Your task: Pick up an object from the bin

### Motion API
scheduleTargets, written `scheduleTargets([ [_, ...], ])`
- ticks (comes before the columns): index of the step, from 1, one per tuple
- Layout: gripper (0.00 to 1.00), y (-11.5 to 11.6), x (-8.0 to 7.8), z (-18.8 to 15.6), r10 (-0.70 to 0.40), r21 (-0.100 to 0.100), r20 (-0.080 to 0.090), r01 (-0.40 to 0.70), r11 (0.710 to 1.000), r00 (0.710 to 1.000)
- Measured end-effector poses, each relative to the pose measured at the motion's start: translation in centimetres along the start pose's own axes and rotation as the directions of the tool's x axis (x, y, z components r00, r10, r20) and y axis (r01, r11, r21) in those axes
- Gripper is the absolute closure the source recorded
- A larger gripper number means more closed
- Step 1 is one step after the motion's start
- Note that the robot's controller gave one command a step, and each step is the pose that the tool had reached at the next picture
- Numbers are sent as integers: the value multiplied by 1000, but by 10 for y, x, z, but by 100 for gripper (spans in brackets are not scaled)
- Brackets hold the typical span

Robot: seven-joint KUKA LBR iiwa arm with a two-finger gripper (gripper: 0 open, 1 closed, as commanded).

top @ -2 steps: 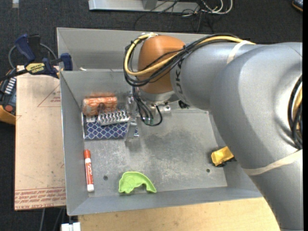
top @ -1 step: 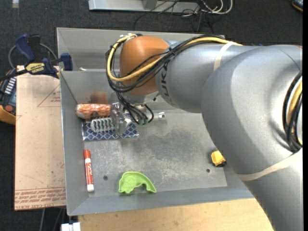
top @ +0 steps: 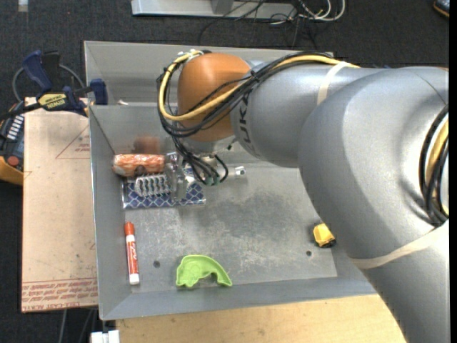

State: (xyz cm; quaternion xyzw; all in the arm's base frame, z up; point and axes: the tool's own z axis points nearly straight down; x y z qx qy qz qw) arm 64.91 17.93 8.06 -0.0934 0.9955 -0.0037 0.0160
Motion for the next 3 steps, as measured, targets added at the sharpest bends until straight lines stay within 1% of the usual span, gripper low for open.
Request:
scheduleTargets([
  [2,100,0,1,-9,2,-1,-3,-2,1000,1000],
  [3,100,1,1,-19,1,-2,-3,-1,1000,1000],
])
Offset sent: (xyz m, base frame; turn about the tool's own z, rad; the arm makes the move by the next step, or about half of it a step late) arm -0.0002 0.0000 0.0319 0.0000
